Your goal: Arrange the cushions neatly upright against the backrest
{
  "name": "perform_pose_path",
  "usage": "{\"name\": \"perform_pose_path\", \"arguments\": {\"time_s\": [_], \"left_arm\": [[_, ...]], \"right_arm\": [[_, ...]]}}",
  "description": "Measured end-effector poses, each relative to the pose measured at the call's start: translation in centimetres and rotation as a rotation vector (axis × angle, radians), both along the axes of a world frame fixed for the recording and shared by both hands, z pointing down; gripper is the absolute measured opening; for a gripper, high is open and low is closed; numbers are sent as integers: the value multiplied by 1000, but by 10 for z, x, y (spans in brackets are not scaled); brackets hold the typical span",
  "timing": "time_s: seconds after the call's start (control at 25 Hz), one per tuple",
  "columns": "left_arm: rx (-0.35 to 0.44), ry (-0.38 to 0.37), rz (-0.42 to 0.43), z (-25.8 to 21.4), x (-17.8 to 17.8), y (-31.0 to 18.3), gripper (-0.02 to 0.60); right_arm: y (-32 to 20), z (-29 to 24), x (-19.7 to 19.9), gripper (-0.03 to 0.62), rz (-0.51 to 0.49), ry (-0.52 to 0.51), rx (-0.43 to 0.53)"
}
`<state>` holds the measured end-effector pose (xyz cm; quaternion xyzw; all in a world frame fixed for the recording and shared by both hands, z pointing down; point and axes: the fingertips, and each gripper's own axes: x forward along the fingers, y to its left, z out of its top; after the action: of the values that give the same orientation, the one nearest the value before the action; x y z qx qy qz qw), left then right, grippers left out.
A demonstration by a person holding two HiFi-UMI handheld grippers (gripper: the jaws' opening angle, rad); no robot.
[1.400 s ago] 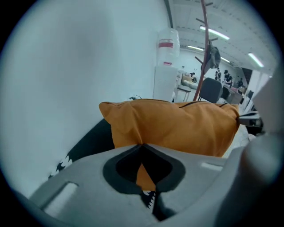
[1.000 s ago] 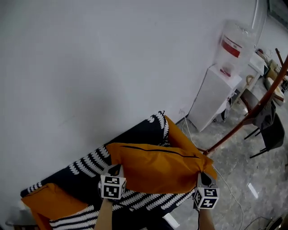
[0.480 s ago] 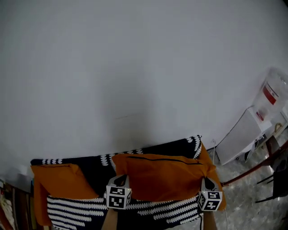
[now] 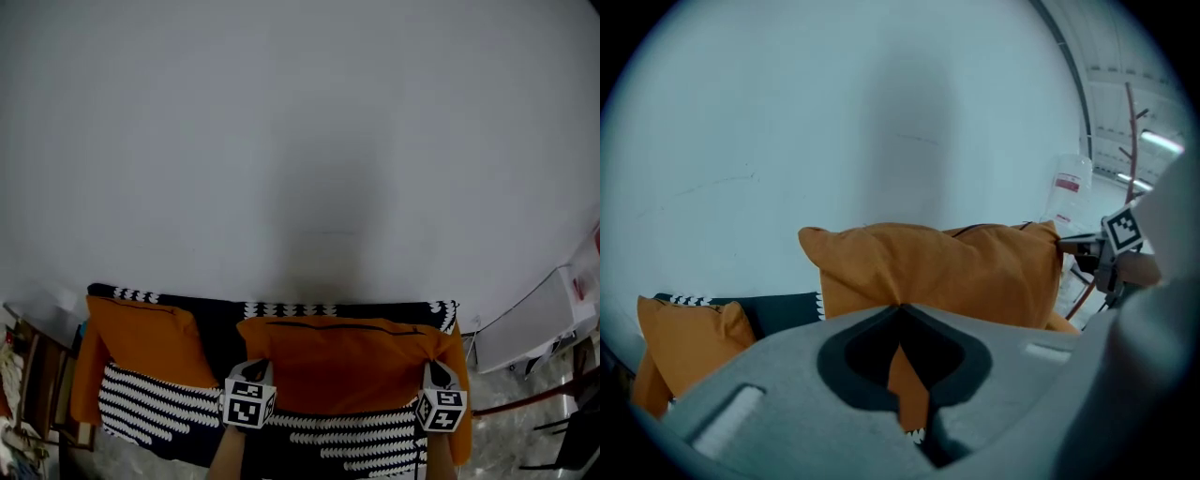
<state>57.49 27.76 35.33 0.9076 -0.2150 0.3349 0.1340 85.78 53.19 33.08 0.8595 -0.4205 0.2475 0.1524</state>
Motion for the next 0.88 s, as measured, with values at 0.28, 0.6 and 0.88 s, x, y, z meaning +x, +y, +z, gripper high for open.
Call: {"name": "perform_pose_path", "arguments": {"time_s": [0.28,0.6,0.88], "left_arm": [[-32,-64,-18,39,-3,-10,5],[-74,-153,13,101,6,-26,5],[-96,-203,15,138,13,-43,5]], "right_arm": [[-24,36,8,17,-70,-25,-55],[-45,92,18,17,-133,-57,-133],[-61,138,26,18,-181,-76,-198]]}}
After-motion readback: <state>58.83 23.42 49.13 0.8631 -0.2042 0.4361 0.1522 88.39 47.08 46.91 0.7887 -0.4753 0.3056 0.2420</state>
